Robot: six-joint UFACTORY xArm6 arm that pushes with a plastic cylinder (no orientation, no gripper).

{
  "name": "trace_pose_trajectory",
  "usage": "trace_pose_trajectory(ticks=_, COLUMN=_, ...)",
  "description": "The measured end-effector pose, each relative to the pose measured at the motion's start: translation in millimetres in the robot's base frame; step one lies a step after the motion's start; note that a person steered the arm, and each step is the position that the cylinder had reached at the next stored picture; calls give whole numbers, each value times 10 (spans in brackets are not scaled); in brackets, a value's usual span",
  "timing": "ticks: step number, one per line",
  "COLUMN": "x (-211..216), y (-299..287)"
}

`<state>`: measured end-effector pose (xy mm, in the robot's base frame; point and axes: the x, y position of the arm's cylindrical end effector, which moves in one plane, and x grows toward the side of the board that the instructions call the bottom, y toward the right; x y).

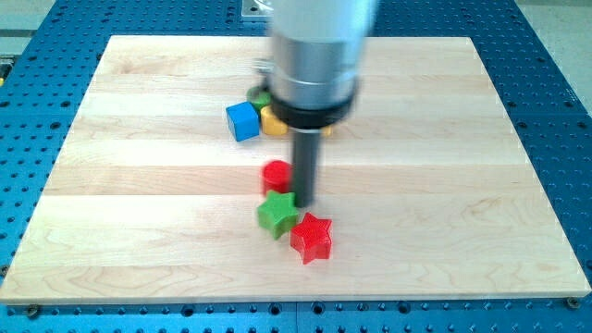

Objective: Push the red circle to the left center of the board

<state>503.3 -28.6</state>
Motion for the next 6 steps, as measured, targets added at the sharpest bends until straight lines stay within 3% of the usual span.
trace_pose_trajectory(ticks=1, x=-419, y=-867)
trace_pose_trajectory(ticks=2, x=-309, y=-696)
trace_pose_trajectory(ticks=3, x=-604, y=-347)
trace_pose_trajectory(ticks=5, x=-814, y=-1601)
trace_pose_trajectory(ticks=6, x=-656, y=-1344)
